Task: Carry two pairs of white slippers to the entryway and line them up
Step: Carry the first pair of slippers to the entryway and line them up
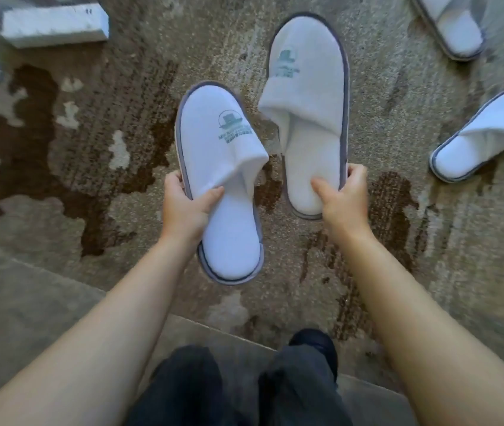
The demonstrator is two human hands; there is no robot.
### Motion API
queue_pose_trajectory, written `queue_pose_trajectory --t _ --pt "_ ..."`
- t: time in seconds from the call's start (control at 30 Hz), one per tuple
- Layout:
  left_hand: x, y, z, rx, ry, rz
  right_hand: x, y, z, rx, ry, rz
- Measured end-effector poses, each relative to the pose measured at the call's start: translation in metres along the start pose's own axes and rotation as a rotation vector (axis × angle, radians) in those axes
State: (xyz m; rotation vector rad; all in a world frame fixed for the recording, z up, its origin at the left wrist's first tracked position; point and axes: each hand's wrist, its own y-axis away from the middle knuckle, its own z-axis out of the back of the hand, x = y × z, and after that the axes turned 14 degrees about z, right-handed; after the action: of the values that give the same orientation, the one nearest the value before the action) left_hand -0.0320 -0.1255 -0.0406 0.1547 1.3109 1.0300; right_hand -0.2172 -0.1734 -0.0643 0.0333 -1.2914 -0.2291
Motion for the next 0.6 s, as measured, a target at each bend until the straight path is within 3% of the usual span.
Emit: queue_pose_trajectory --t 0.37,0.6 --pt "-0.262 0.247 0.049 0.161 0.009 -0.027 0.333 0.055 0.197 -0.189 -0.104 0.027" --pt "-0.378 0.348 0.021 0.383 -0.047 -0.176 0.452 0.091 0.279 -0.397 -0.156 0.045"
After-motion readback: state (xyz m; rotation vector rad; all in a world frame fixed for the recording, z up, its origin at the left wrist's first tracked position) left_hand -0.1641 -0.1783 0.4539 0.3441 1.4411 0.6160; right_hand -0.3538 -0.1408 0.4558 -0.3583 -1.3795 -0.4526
